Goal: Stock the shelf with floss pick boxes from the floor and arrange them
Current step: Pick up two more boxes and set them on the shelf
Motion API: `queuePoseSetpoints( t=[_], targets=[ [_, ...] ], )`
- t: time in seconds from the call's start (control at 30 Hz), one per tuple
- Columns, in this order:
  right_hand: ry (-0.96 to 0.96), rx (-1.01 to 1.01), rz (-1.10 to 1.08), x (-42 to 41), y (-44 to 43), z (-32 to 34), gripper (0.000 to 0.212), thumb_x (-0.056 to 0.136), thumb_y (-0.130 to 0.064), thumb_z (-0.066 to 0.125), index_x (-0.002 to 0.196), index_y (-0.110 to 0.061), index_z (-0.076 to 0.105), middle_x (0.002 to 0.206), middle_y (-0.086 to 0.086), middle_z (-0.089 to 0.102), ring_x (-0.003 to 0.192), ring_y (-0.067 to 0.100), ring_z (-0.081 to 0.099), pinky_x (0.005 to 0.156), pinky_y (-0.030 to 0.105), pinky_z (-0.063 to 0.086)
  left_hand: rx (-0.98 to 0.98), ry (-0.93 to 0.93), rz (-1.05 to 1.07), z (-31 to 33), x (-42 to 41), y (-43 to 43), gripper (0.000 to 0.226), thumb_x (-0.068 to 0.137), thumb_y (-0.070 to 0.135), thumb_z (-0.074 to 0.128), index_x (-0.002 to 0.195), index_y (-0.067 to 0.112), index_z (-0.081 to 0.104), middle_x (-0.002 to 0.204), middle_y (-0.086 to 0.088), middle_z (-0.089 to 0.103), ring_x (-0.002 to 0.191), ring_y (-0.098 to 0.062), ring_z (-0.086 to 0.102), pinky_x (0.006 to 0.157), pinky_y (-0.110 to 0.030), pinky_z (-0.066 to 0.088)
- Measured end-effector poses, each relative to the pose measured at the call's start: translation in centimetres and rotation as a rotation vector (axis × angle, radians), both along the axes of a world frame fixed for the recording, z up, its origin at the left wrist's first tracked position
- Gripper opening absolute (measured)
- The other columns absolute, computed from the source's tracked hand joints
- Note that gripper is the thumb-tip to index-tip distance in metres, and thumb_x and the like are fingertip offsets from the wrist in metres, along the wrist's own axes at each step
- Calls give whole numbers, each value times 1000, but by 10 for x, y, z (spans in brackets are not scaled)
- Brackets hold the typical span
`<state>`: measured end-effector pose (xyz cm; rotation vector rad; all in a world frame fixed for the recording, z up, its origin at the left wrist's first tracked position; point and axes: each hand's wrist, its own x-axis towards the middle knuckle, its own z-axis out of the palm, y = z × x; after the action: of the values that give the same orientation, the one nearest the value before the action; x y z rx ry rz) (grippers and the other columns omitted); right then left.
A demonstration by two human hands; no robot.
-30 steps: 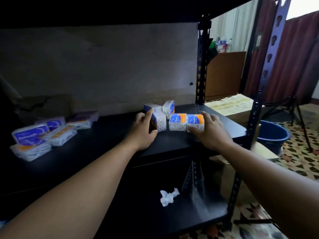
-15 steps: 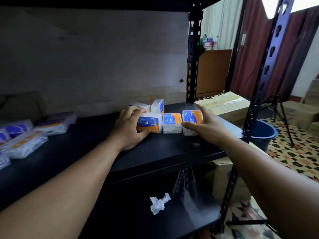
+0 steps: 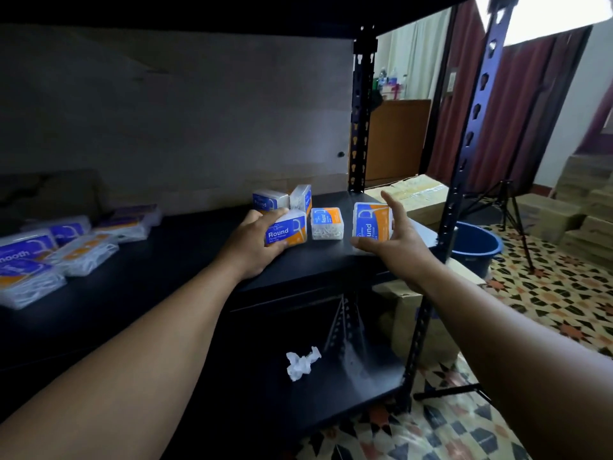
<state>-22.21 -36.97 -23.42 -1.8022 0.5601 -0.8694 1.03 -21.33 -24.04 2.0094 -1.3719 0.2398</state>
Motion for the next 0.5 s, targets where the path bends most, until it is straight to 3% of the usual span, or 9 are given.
queuePoseSetpoints(
  t=[0.1, 0.2, 0.3, 0.4, 0.5],
  targets=[
    [-31, 9, 0, -20, 25, -3, 98, 78, -5, 81, 148, -39, 22, 113, 2, 65, 89, 11, 71, 77, 19, 56, 1, 11, -11, 0, -22, 20, 65, 83, 31, 75, 142, 33, 47, 113, -2, 47, 102, -22, 58, 89, -21, 39],
    [9, -2, 31, -43, 49, -22, 97, 75, -3, 83, 146, -38, 28, 111, 6, 63, 82, 11, 70, 72, 21, 56, -26, 20, -29, -1, -51, 41, 63, 84, 30, 74, 141, 36, 48, 113, -3, 49, 100, -20, 57, 89, -21, 40],
    [131, -57, 6, -69, 60, -60, 97, 69, -13, 87, 138, -56, 35, 116, -3, 62, 94, 14, 68, 85, 28, 55, -130, 36, -103, -12, -90, 62, 61, 84, 27, 73, 140, 37, 50, 109, 2, 50, 97, -12, 56, 90, -21, 41],
    [298, -66, -2, -93, 59, -106, 103, 62, -22, 85, 137, -67, 31, 126, 3, 58, 103, 23, 64, 95, 41, 53, -122, -46, -158, -47, -125, 73, 61, 81, 33, 70, 139, 35, 50, 106, 5, 50, 98, -15, 55, 97, -29, 40],
    [482, -14, -11, -114, 55, -157, 102, 67, -11, 79, 139, -65, 32, 120, 13, 58, 79, 20, 61, 72, 35, 58, 8, 141, -210, -106, -151, 74, 61, 82, 27, 72, 139, 35, 51, 107, 4, 49, 95, -14, 55, 92, -26, 44]
  ],
)
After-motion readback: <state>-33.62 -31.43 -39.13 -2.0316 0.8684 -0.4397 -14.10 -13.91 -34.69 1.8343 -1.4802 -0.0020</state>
